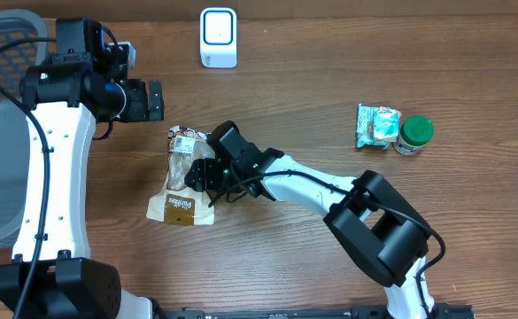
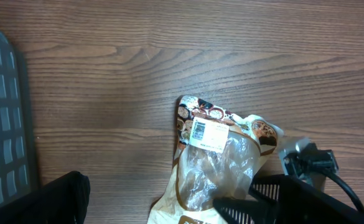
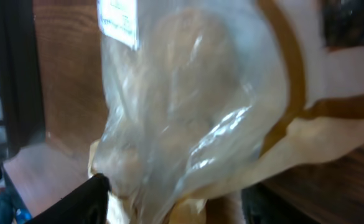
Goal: Scan the item barcode
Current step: 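Grasp the clear-and-brown snack bag with the right gripper and drag it right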
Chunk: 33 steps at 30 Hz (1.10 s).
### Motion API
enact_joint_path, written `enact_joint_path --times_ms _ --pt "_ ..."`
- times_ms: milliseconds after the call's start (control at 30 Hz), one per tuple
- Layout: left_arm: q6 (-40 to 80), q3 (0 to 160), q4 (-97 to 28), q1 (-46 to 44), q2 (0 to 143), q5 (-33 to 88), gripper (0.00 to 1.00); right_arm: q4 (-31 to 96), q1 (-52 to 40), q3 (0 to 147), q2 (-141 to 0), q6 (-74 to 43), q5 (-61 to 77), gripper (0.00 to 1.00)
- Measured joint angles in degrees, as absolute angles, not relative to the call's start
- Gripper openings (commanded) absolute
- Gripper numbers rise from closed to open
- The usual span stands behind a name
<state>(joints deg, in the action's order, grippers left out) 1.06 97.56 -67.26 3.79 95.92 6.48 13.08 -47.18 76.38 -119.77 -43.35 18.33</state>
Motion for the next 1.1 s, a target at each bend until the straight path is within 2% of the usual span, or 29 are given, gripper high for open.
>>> enact_joint_path --times_ms 200,267,333,567,867,1100 --pt "1.04 97.56 -67.26 3.79 95.92 6.48 1.0 12.47 -47.2 76.38 -119.77 -43.48 15.4 0.46" --pt "1.04 97.56 -67.26 3.79 95.92 6.48 0.99 12.51 -47.22 76.38 -119.77 -43.38 14.94 0.38" --pt "1.06 97.56 -67.26 3.79 95.92 6.48 0.99 12.86 -47.24 76.38 -119.77 -43.24 14.61 0.25" --pt "1.04 97.56 -67.26 3.79 95.92 6.48 0.99 12.84 -47.13 76.38 -119.77 -43.38 15.77 0.05" --pt "1.06 97.56 -67.26 3.79 95.92 6.48 1.0 15.14 -43.31 76.38 -119.61 -39.72 23.55 0.04" --pt "1.04 97.56 -67.26 3.79 95.92 6.48 1.0 26.15 -36.51 76.36 -115.18 -28.1 28.36 0.04"
